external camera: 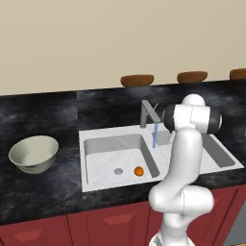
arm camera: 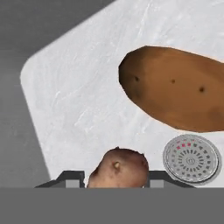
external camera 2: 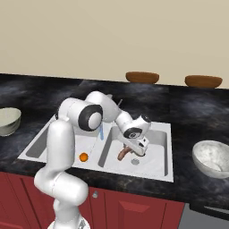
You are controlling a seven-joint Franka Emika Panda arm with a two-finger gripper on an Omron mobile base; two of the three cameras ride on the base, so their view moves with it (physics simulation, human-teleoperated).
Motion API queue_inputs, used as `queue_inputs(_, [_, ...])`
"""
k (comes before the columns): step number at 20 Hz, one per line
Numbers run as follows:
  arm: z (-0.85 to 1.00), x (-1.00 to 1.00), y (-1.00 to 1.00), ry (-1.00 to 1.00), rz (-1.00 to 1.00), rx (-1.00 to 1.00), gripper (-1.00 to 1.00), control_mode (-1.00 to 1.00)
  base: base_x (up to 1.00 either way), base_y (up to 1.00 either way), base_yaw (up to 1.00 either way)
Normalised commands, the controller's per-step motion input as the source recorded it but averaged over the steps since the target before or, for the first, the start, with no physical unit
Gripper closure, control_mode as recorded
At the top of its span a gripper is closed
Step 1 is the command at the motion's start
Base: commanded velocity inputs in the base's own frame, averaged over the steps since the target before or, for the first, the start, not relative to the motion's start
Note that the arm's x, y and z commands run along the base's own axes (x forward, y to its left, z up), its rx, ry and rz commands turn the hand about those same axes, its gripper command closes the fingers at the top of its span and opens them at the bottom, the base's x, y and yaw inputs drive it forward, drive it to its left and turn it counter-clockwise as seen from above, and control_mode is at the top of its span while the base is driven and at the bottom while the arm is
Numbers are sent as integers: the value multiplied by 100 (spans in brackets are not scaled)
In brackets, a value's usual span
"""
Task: Pick the potatos from the sink and place them in one bowl. Place the tangerine in the other bowl. Then turn off the sink faucet.
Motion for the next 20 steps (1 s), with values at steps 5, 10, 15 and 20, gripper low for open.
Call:
queue_inputs(5, [73,-30,0,-1,0,0,100,-100,0,0,0])
queue_inputs(10, [85,-36,0,-5,0,0,100,-100,0,0,0])
queue_inputs(15, [97,-27,0,-1,0,0,100,-100,0,0,0])
queue_inputs(20, [85,-18,-1,0,0,0,100,-100,0,0,0])
